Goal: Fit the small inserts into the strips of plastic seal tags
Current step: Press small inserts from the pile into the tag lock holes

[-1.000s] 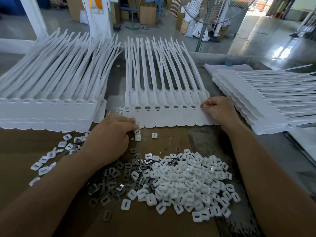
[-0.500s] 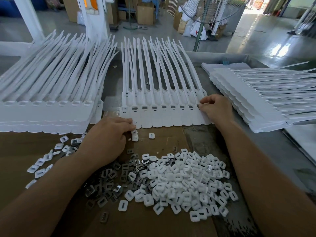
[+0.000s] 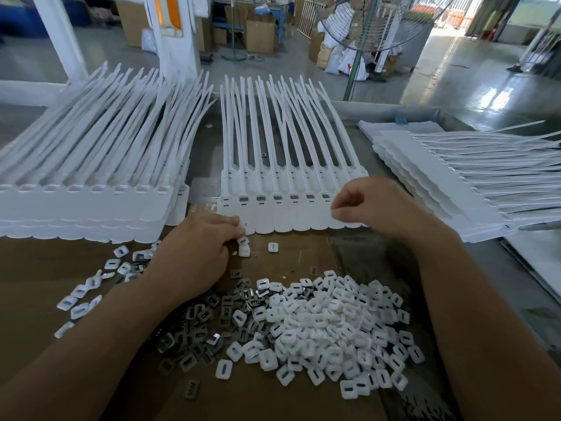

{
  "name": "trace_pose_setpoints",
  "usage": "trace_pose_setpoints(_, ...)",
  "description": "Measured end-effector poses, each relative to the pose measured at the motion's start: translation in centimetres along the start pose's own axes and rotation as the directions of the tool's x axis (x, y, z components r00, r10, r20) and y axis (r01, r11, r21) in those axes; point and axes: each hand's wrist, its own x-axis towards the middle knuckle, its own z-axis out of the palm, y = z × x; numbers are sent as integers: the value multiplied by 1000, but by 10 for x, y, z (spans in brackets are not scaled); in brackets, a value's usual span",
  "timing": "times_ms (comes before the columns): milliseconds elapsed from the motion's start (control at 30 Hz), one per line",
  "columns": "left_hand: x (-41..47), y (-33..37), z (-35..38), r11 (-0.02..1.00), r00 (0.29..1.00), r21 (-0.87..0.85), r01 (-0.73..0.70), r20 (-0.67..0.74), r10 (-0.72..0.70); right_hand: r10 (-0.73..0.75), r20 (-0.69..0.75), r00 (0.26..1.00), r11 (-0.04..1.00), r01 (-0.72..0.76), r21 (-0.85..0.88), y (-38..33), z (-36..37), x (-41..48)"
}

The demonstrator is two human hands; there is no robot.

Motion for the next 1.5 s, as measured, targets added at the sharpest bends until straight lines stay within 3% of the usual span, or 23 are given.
trace_pose_setpoints(100,0,-1,0,1000,1000,0,-2,2,2,-25,282,959,995,52,-87,-22,9,-7)
trace_pose_setpoints(233,1,-1,0,1000,1000,-4,-2,-4,2,15,416,909,979,72,-193,-34,16,-9)
trace_pose_setpoints(767,2,-2,2,1000,1000,19,-2,9,2,46,392,919,858,164,-486,-52,31,-19)
trace_pose_setpoints(967,0,-3,1,1000,1000,20,-11,13,11,52,386,921,858,157,-490,-52,31,-18)
trace_pose_setpoints(1100,-1,-3,1,1000,1000,21,-10,14,9,-5,397,918,920,160,-358,-48,25,-18)
trace_pose_setpoints(1200,-1,-2,0,1000,1000,22,-14,12,14,-15,299,954,980,74,-187,-38,16,-11)
trace_pose_setpoints(1333,-1,-1,0,1000,1000,17,-13,5,13,17,-5,1000,1000,-17,-1,-8,5,3)
trace_pose_setpoints(1500,-3,-1,-1,1000,1000,15,-15,3,15,215,-374,902,967,-143,211,34,1,17)
